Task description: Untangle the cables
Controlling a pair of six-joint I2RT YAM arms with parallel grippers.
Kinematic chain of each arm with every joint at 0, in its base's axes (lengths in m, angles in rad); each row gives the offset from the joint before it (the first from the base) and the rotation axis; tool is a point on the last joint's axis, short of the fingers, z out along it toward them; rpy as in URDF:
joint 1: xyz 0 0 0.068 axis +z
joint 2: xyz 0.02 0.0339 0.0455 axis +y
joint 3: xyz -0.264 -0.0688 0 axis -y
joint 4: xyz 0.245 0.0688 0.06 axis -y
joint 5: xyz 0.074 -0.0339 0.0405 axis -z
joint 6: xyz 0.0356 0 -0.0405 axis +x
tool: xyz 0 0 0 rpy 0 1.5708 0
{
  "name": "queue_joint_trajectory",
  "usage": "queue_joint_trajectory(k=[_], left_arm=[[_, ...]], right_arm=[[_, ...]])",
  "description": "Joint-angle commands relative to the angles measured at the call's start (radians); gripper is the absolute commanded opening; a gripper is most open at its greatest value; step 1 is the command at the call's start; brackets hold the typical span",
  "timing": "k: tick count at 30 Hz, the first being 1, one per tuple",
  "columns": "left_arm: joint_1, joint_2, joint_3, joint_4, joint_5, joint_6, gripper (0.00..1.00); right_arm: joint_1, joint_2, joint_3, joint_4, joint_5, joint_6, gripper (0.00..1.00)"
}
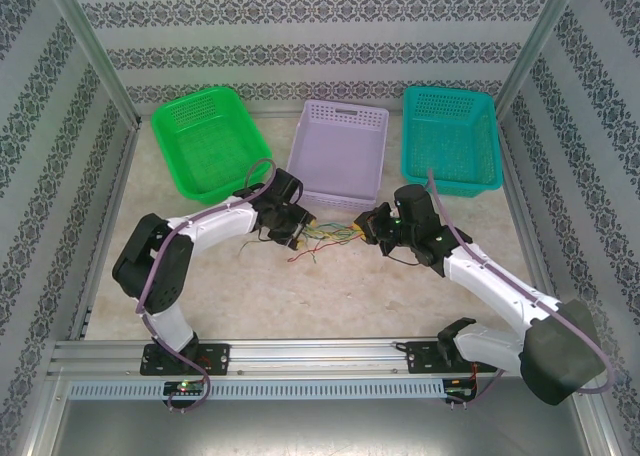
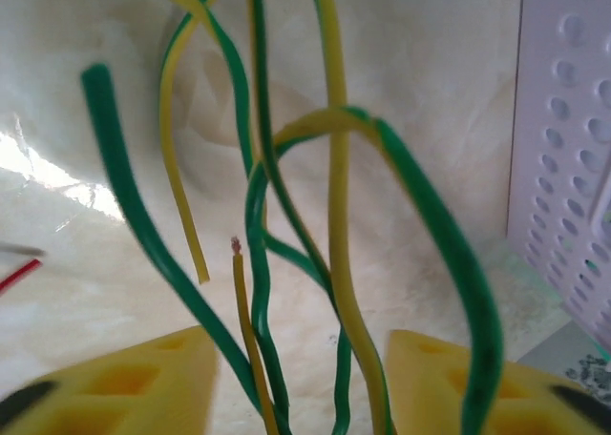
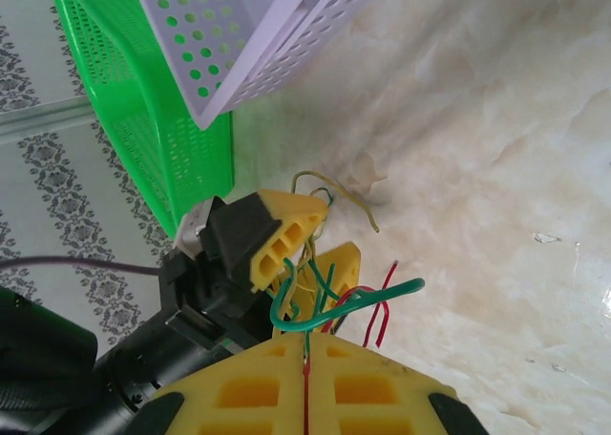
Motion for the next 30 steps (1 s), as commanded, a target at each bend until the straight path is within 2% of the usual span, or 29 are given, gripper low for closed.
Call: queue_joint_trajectory(k=[1,2,3,7,10,16,22,30], left_arm=[[-0.005,-0.01,0.014,-0.012,-0.064,0.02,0.11],[-0.003,-0.012,0.017,-0.02,-0.076,0.025,0.02],[0.0,-0.018,0.017,-0.034,-0.087,0.032,0.0],[0.03,-0.083,-0.011,-0.116,-0.148,0.058,0.0],[0.055,-0.131,-0.053,-0.124,-0.15,0.064,0.0],[0.073,-0.163,-0.075,-0.194,-0.187,0.104,0.0],[0.077,-0.158,-0.086,-0.235,-0.233,0.146,0.0],[0.079,-0.097,-0.063,-0.261,-0.267,0.226,0.0]], right_arm=[[-0.01,-0.029,0.029,-0.038,-0.019,-0.037,0.0],[-0.016,-0.036,0.031,-0.053,-0.019,-0.05,0.0],[-0.031,-0.044,0.033,-0.076,-0.019,-0.066,0.0],[-0.132,-0.093,0.03,-0.187,-0.028,-0.158,0.0],[-0.233,-0.123,0.023,-0.205,-0.055,-0.203,0.0],[-0.376,-0.098,0.135,-0.245,-0.078,-0.33,0.0],[-0.428,-0.078,0.291,-0.279,-0.037,-0.447,0.0],[-0.439,-0.099,0.418,-0.27,-0.008,-0.606,0.0]])
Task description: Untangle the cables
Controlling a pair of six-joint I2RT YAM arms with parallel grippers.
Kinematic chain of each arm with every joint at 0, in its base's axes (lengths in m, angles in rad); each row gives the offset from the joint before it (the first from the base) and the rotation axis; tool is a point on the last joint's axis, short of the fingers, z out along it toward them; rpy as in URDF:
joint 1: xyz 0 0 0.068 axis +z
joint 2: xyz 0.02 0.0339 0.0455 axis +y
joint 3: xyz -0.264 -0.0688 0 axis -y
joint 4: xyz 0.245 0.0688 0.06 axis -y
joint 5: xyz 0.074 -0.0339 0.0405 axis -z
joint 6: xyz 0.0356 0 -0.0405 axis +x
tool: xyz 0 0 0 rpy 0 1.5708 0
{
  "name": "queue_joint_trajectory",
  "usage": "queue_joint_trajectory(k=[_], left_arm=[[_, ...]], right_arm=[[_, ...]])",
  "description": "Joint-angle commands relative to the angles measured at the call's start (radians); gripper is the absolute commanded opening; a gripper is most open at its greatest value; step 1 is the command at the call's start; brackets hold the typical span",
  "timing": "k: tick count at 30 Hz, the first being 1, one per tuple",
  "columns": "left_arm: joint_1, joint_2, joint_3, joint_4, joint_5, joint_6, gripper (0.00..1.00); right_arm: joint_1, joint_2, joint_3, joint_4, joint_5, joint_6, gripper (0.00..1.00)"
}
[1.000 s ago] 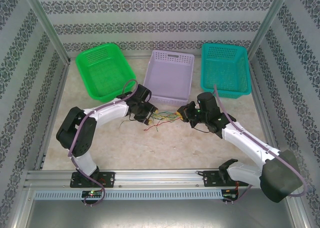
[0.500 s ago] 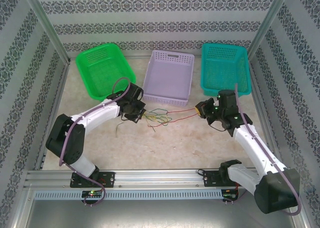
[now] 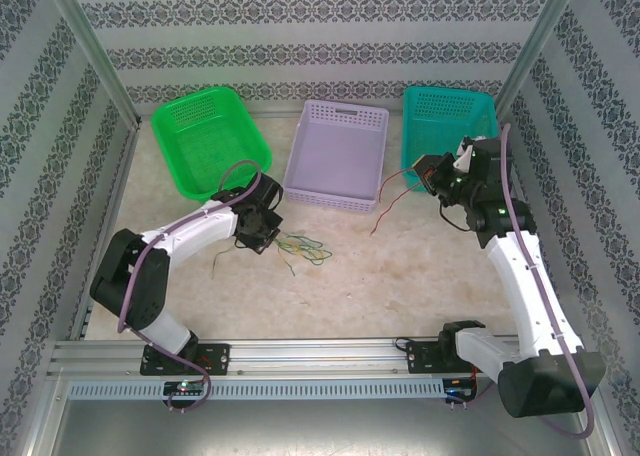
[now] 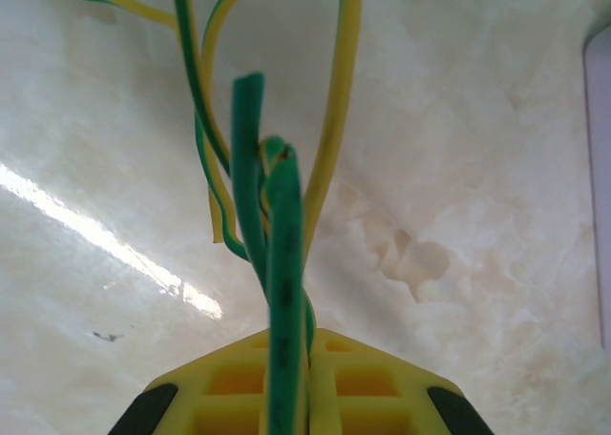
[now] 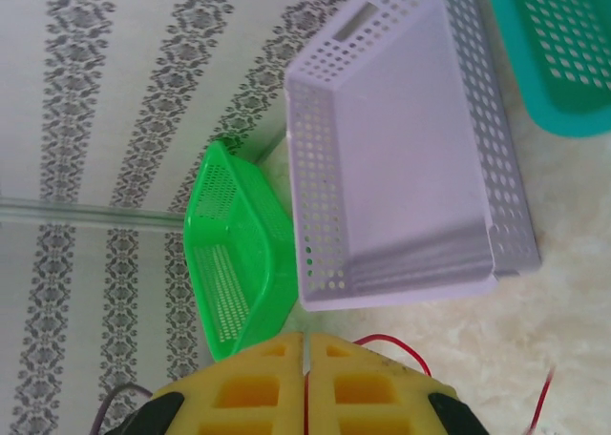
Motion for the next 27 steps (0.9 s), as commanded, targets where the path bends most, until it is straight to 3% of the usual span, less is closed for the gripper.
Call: queue_joint_trajectory(k=[1,4,6,8,11,18,22,27], left_arm=[[0.008,0.044,0.01,-0.053,-0.038,0.064,0.0],[0.007,0.06,0.003,-0.013,-0.025,0.079,0.0],[0.007,0.068,0.034,-0.007,-0.008,0.099,0.2],[0.007,0.062,0.09,-0.037,-0.01,0.115,0.51],[0.006,0.046,0.188,-0.099,-0.02,0.136,0.7],[0.004,0.01,0.397,-0.152,0.062,0.092,0.74],[-0.028,0.038,0.513,-0.061,0.221,-0.101,0.73],[-0.107,0.067,0.546,0.056,0.29,-0.377,0.73]], right_arm=[[-0.016,-0.031,0.054,0.022,0.039,-0.113,0.0],[-0.017,-0.024,0.099,0.065,0.009,-0.16,0.0],[-0.016,-0.003,0.121,0.065,-0.026,-0.196,0.0],[-0.009,0.008,0.125,0.062,-0.043,-0.23,0.0],[0.003,0.016,0.116,0.067,-0.072,-0.276,0.0],[0.098,0.045,0.116,0.034,-0.065,-0.457,0.0],[0.181,0.057,0.106,0.031,-0.009,-0.555,0.0],[0.294,0.073,0.092,0.067,0.045,-0.625,0.0]])
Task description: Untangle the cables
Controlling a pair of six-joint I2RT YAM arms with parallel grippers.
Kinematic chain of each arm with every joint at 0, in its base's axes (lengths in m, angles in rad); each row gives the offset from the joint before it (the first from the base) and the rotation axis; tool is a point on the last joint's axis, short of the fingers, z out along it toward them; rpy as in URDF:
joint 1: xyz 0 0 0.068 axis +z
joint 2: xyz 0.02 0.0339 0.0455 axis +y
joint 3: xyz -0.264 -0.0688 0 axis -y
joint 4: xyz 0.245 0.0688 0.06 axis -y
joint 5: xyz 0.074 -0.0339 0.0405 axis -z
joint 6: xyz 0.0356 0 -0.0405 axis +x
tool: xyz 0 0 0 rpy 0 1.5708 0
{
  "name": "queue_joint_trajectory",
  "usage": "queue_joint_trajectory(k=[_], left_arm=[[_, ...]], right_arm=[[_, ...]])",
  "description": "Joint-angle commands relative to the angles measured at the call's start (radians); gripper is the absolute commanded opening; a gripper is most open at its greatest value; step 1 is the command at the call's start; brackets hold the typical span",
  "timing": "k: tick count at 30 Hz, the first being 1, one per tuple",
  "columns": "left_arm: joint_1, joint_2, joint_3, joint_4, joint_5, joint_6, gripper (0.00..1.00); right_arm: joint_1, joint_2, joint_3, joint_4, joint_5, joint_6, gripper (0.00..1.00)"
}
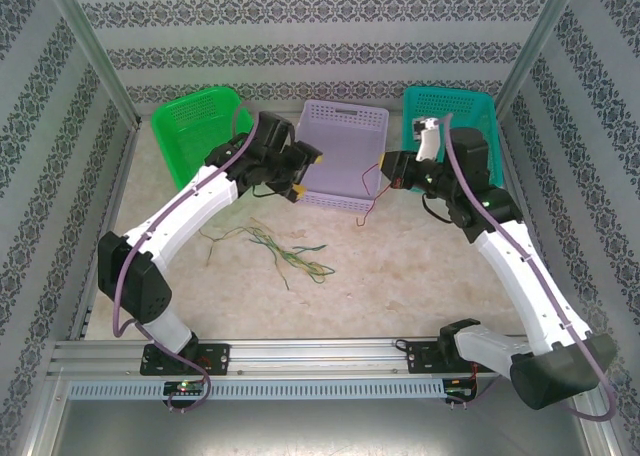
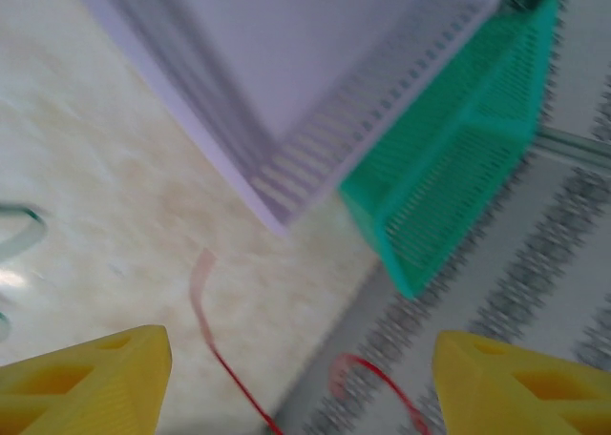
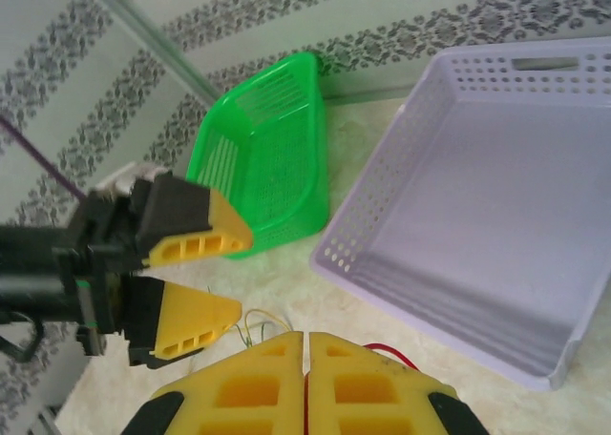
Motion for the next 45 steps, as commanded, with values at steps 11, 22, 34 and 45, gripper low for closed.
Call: queue_joint_trajectory(k=[11,22,34,45], left_arm=[[-0.095,0.03,0.042,0.157,0.099,-0.356,0.62],[-0.1,0.007,0.018,0.188,0.099,-0.373,0.21],[-0.077,-0.021,0.066,0.105,-0.009,-0.273,0.0],[-0.054,-0.018,0.097,0.077,-0.02,-0.205,0.0]], right_arm=[[0.208,0.05,-0.017,0.032,0.105,-0.165,0.0],[0.255,0.05,-0.028,0.03,0.111,-0.196,0.0],[0.25,0.031,-0.045,-0.019,0.106,-0.24,0.18],[0.194,-0.03,-0.155,-0.026,-0.042,-0.177,0.49]])
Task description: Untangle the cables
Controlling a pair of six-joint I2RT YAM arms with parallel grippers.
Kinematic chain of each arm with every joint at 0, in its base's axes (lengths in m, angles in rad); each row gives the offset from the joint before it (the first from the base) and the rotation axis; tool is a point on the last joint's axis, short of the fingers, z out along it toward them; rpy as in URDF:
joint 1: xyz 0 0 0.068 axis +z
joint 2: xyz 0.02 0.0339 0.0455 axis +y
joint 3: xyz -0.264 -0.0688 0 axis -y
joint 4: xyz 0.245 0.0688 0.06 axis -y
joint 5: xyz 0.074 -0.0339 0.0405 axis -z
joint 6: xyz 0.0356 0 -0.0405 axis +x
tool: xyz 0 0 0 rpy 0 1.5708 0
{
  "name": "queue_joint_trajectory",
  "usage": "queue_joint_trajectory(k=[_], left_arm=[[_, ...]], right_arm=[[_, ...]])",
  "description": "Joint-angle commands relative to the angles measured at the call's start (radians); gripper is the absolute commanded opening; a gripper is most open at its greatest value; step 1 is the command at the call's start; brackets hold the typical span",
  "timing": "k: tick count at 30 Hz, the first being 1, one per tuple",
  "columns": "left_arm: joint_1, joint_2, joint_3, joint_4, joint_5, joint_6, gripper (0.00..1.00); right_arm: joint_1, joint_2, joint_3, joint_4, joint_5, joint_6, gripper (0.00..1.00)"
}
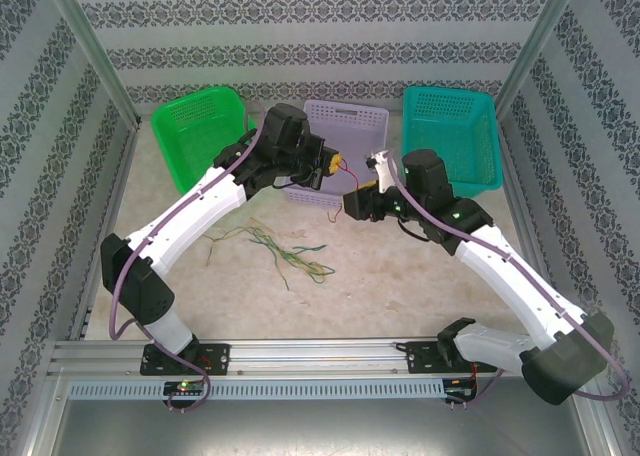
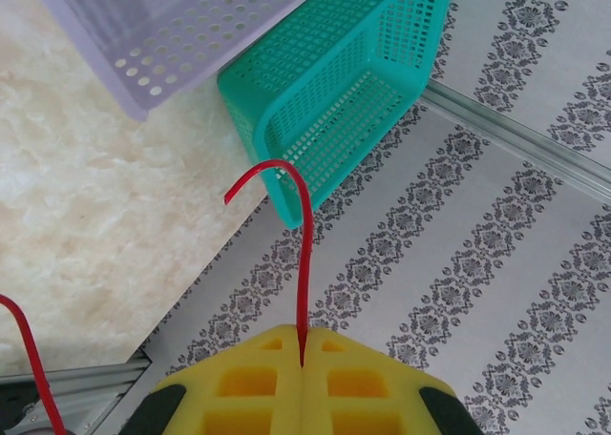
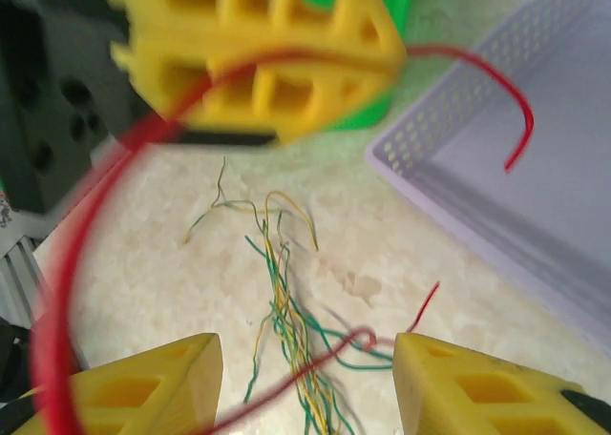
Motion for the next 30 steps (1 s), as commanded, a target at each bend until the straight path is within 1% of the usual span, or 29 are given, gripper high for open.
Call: queue_joint_trajectory(k=[1,2,3,6,11,12,13,14,15,16,18,20,22,24,27,30], left_arm=[[0.015,-0.028,0.015,-0.03,-0.019,0.041,0.0],[0.016,-0.028,0.014,-0.029,-0.018,0.041,0.0],[0.016,-0.027,0.013,-0.028,-0.016,0.04,0.0],[0.017,-0.024,0.01,-0.031,-0.016,0.044,0.0],[0.021,-0.014,0.007,-0.027,-0.015,0.046,0.0],[0.021,-0.01,0.007,-0.025,-0.013,0.048,0.0],[0.023,-0.009,0.007,-0.024,-0.012,0.049,0.0],[0.023,-0.007,0.006,-0.018,-0.012,0.052,0.0],[0.028,-0.005,0.008,-0.016,-0.016,0.06,0.0],[0.033,-0.003,0.013,-0.014,-0.024,0.073,0.0],[0.051,0.001,0.033,0.001,-0.051,0.125,0.0],[0.072,0.01,0.058,0.039,-0.088,0.205,0.0],[0.085,0.026,0.106,0.063,-0.145,0.324,0.0],[0.092,0.048,0.141,0.123,-0.176,0.439,0.0],[0.095,0.078,0.166,0.254,-0.167,0.554,0.0],[0.095,0.108,0.204,0.308,-0.154,0.669,0.0]], right_arm=[[-0.003,-0.031,-0.041,0.005,-0.041,0.013,0.46],[-0.003,-0.028,-0.046,0.018,-0.042,0.018,0.42],[-0.003,-0.02,-0.046,0.035,-0.042,0.027,0.4],[0.007,0.01,-0.026,0.083,-0.04,0.053,0.37],[0.031,0.044,0.017,0.09,-0.012,0.064,0.31],[0.033,0.045,0.02,0.093,-0.008,0.07,0.28],[0.035,0.047,0.023,0.093,-0.001,0.072,0.22],[0.037,0.048,0.028,0.085,0.005,0.071,0.14],[0.039,0.052,0.037,0.072,0.007,0.067,0.03],[0.041,0.053,0.044,0.056,0.005,0.062,0.0],[0.05,0.053,0.052,0.014,-0.002,0.05,0.0],[0.059,0.057,0.057,-0.04,-0.016,0.032,0.0],[0.067,0.071,0.058,-0.101,-0.035,0.016,0.0],[0.081,0.087,0.058,-0.148,-0.046,0.001,0.0],[0.097,0.131,0.072,-0.2,-0.067,0.0,0.0],[0.102,0.179,0.094,-0.237,-0.109,0.008,0.0]])
